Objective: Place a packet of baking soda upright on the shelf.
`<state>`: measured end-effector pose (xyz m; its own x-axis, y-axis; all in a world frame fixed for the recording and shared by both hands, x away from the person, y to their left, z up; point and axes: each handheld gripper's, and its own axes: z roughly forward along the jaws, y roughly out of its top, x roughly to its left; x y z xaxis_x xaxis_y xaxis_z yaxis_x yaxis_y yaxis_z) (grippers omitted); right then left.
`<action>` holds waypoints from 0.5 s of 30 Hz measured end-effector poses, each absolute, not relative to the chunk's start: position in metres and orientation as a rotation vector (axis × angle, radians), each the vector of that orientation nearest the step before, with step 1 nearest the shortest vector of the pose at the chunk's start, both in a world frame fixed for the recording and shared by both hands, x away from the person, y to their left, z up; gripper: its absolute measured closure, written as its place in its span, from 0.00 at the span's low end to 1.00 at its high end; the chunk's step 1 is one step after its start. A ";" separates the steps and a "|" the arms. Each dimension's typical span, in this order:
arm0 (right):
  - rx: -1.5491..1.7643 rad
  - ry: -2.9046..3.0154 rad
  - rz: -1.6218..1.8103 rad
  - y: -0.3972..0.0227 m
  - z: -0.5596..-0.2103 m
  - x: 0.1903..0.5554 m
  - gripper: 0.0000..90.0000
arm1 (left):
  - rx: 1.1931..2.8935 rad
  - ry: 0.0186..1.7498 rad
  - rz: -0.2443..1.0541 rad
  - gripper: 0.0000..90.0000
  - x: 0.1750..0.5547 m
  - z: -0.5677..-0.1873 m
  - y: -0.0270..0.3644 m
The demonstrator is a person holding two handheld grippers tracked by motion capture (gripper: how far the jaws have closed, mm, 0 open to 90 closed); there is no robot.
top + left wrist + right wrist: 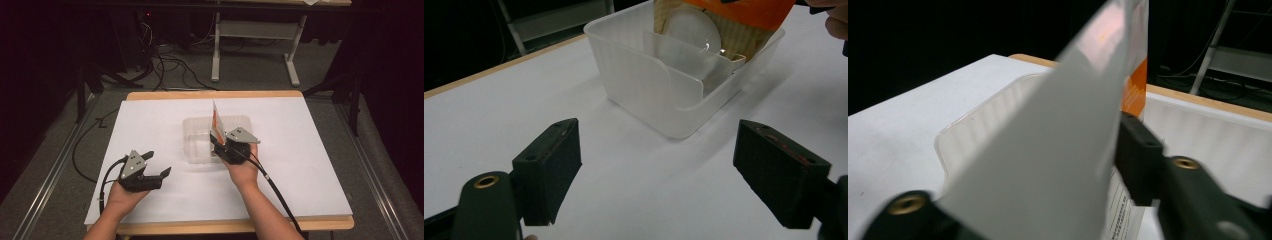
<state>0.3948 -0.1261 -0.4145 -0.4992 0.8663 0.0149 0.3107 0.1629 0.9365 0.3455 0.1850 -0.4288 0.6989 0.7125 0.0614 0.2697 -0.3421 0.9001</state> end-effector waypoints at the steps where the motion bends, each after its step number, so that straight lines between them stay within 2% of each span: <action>1: 1.118 1.904 1.323 -0.125 -0.413 0.395 0.49 | 1.916 0.762 0.561 0.22 0.346 -0.429 0.185; 6: 1.133 1.912 1.324 -0.127 -0.404 0.398 0.24 | 1.917 0.764 0.561 0.22 0.345 -0.429 0.186; 10: 1.144 1.919 1.323 -0.129 -0.398 0.398 0.17 | 1.915 0.764 0.561 0.22 0.345 -0.429 0.186; 15: 1.134 1.919 1.333 -0.133 -0.394 0.394 0.17 | 1.917 0.765 0.559 0.22 0.346 -0.429 0.186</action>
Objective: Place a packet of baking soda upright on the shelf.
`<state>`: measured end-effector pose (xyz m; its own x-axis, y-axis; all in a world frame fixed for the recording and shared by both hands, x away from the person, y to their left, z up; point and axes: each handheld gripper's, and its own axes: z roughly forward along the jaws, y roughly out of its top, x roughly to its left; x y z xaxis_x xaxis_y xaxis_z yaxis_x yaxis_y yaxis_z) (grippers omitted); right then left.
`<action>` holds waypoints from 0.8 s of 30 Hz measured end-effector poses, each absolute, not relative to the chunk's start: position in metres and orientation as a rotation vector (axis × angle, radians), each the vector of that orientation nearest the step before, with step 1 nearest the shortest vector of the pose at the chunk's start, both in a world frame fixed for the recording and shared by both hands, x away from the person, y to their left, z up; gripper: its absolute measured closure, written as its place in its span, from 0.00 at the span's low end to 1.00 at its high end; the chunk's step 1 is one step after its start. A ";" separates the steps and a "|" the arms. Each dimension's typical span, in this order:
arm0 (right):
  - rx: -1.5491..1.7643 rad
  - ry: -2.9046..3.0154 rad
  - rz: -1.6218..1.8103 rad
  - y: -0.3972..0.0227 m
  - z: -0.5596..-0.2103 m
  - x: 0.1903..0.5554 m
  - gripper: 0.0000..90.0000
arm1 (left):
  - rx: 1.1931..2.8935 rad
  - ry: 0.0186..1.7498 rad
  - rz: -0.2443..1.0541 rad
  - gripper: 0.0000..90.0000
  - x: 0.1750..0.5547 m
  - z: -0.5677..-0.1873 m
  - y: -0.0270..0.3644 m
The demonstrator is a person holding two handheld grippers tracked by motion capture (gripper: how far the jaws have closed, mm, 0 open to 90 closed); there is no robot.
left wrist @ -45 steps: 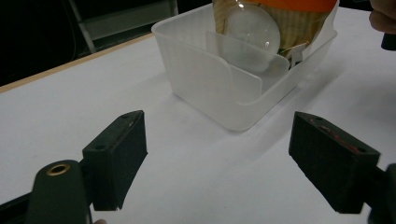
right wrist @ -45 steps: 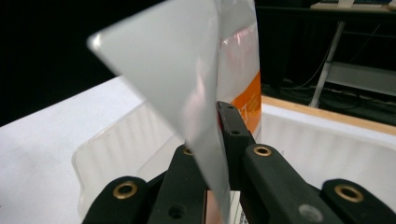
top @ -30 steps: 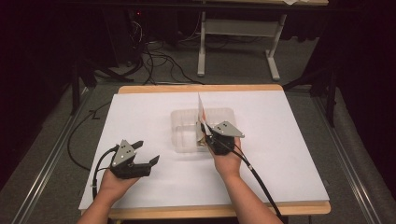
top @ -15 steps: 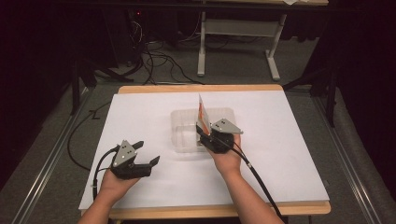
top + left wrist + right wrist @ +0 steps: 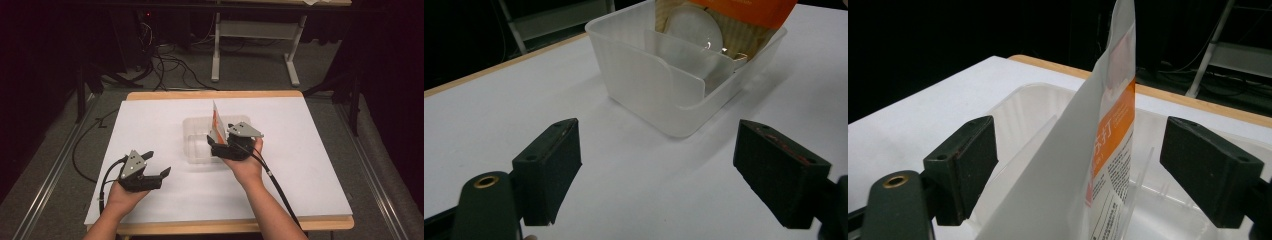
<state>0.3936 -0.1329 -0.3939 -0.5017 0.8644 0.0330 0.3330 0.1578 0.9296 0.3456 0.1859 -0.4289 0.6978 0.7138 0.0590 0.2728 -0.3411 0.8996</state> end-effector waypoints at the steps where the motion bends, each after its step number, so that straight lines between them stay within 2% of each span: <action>1: 1.134 1.918 1.342 -0.134 -0.393 0.391 0.18 | 1.914 0.767 0.558 0.22 0.345 -0.429 0.186; 14: 1.093 1.935 1.364 -0.160 -0.386 0.352 0.22 | 1.918 0.781 0.567 0.22 0.347 -0.429 0.188; 24: 1.158 1.889 1.299 -0.232 -0.396 0.322 0.22 | 1.931 0.799 0.570 0.22 0.348 -0.431 0.190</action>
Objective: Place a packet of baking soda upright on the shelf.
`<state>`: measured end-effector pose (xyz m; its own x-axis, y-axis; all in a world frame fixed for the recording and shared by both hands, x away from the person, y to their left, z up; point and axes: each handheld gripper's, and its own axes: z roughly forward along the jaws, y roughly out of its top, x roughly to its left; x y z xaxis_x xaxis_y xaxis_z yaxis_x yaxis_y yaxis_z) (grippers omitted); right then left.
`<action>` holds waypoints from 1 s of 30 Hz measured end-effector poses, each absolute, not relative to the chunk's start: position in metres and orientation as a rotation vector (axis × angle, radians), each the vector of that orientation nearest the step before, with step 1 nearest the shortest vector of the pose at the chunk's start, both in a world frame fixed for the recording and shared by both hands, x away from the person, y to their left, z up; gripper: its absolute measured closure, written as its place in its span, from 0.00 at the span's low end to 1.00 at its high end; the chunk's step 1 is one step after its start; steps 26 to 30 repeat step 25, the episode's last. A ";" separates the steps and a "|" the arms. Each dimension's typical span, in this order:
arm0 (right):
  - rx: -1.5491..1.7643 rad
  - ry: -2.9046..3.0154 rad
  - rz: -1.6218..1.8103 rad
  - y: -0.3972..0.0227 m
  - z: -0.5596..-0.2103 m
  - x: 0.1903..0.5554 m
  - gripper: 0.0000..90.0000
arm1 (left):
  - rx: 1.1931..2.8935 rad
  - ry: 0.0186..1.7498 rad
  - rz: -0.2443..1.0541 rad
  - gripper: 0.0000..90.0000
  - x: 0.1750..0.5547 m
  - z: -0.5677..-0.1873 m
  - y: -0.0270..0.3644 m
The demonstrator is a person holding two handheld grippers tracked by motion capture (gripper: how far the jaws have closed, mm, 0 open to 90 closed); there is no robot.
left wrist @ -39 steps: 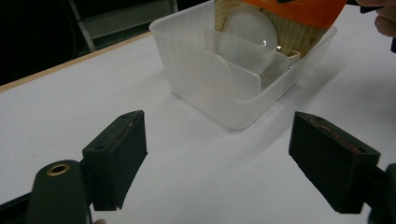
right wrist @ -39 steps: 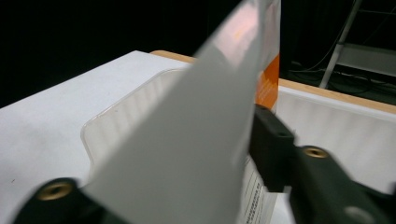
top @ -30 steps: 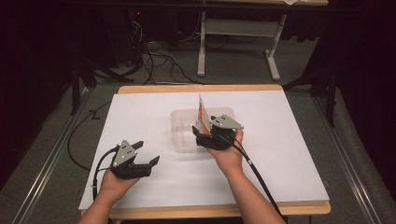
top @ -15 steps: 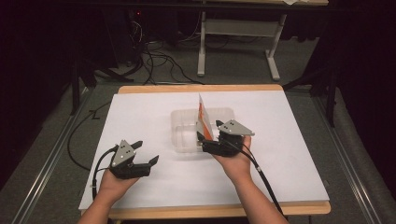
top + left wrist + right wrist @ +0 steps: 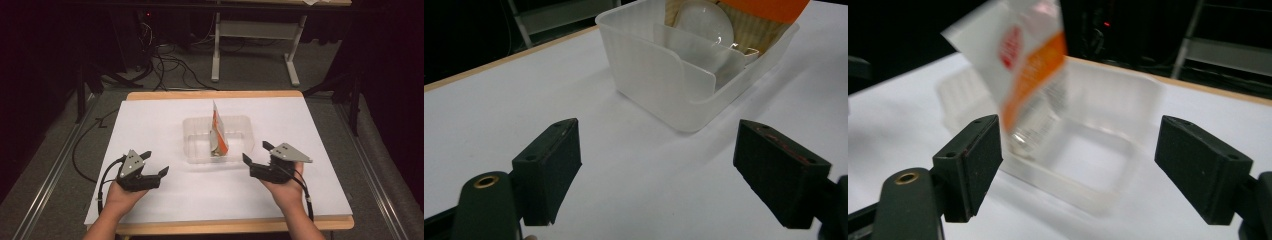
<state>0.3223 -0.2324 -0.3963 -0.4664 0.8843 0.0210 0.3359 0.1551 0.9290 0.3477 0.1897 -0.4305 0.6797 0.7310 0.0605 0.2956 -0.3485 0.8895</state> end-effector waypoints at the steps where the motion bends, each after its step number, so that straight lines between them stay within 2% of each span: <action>1: 1.186 1.881 1.284 -0.253 -0.401 0.317 0.25 | 1.936 0.802 0.566 0.22 0.348 -0.432 0.189; 8: 1.288 1.801 1.231 -0.311 -0.423 0.295 0.28 | 1.954 0.804 0.568 0.22 0.348 -0.435 0.187; 12: 1.314 1.802 1.179 -0.329 -0.435 0.283 0.29 | 1.972 0.810 0.565 0.22 0.349 -0.438 0.184; 30: 1.318 1.833 1.145 -0.315 -0.440 0.290 0.28 | 1.962 0.806 0.563 0.22 0.349 -0.435 0.185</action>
